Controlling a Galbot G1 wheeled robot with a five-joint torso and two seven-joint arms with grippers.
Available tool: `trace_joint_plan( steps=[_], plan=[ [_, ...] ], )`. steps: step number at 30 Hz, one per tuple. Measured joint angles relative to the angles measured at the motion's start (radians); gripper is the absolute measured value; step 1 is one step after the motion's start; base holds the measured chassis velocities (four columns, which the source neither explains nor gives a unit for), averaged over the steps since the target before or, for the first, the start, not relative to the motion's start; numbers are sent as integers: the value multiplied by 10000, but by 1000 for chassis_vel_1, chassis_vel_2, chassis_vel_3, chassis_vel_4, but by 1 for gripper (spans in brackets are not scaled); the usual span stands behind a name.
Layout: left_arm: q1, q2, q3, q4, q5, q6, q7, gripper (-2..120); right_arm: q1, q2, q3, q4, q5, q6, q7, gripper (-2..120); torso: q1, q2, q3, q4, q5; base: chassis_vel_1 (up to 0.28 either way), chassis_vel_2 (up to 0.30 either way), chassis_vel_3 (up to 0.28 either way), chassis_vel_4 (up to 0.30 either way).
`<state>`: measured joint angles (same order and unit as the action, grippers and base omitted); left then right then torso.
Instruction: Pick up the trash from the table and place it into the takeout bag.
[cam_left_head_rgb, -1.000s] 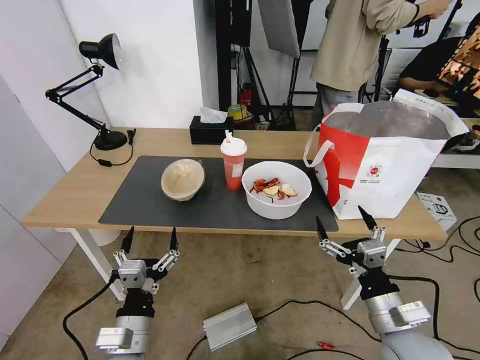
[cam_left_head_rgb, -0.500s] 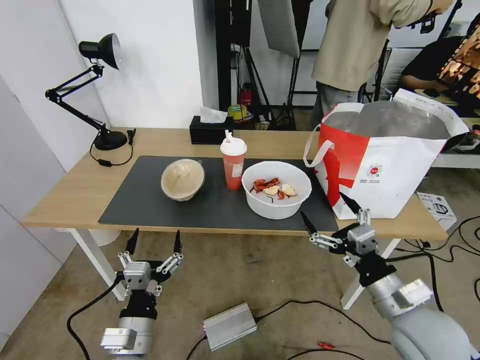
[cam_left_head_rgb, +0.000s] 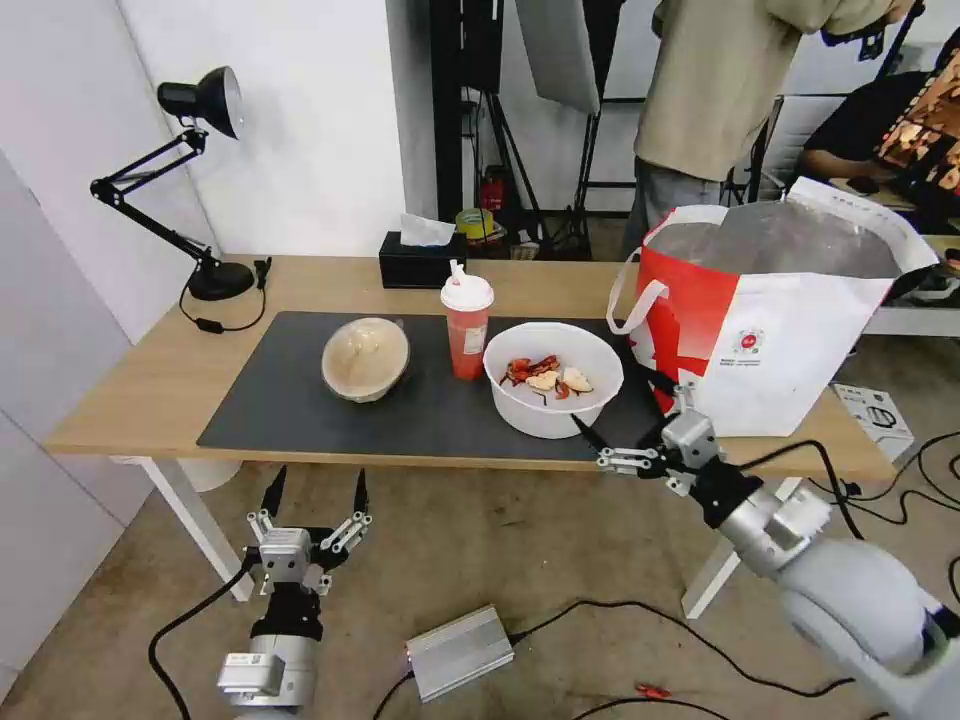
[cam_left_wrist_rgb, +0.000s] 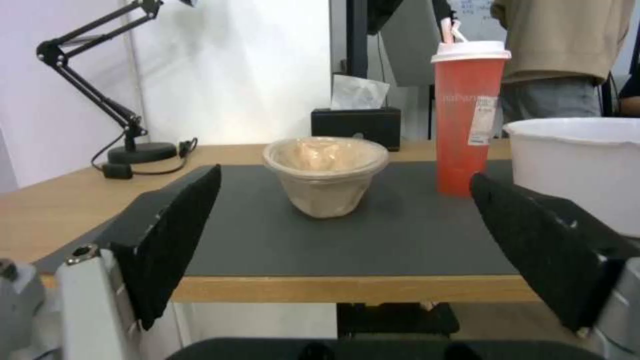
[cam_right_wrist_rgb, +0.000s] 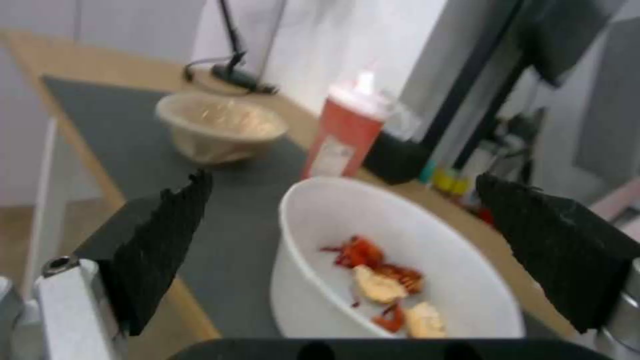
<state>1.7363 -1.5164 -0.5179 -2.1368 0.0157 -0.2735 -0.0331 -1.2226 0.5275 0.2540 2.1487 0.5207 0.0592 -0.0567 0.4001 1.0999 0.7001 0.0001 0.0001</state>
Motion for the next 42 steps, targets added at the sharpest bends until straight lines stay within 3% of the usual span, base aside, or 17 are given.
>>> trace_joint_plan(
  steps=[7,8,11,13,17,20,24,32,42],
  plan=[
    [-72,31,-24,182,-6,-42,113,100,1964,-774,-1577,-406,1158,-628,-858,100,0,1,0,-3,-2,0,0,0,0],
    [-81,39,-34,206,-16,-58,160,100,2770,-891,-2291,-575,1504,-906,-927,100,0,0,-1,-1,0,0,0,0,0],
    [-98,39,-33,257,-27,-80,186,100,3589,-989,-3070,-743,1856,-1285,-994,100,0,0,0,0,-1,0,0,0,0],
    [-148,32,-23,380,-37,-168,205,100,4918,-1108,-4294,-1091,2068,-1660,-1248,100,0,0,-1,-3,0,0,0,0,0],
    [-196,24,-10,460,-43,-214,231,100,6236,-1116,-5200,-1452,2347,-1924,-1505,100,-1,0,-1,-2,0,0,0,0,0],
    [-311,13,1,577,-58,-227,260,100,7882,-951,-6586,-1903,2801,-2322,-1800,100,0,0,0,0,0,0,0,0,0],
    [-405,10,12,650,-83,-229,287,100,9009,-762,-7801,-2263,3114,-2658,-1941,100,-1,0,0,-1,0,0,0,0,0],
    [-545,17,7,853,-176,-265,383,100,10367,-415,-8950,-2842,3529,-2860,-1930,100,-1,0,-1,-1,-1,0,0,0,0],
    [-673,-16,36,1070,-216,-327,451,100,11047,-185,-9691,-3203,3973,-3117,-2044,100,-1,1,-1,-2,-1,0,0,0,0]
  ],
)
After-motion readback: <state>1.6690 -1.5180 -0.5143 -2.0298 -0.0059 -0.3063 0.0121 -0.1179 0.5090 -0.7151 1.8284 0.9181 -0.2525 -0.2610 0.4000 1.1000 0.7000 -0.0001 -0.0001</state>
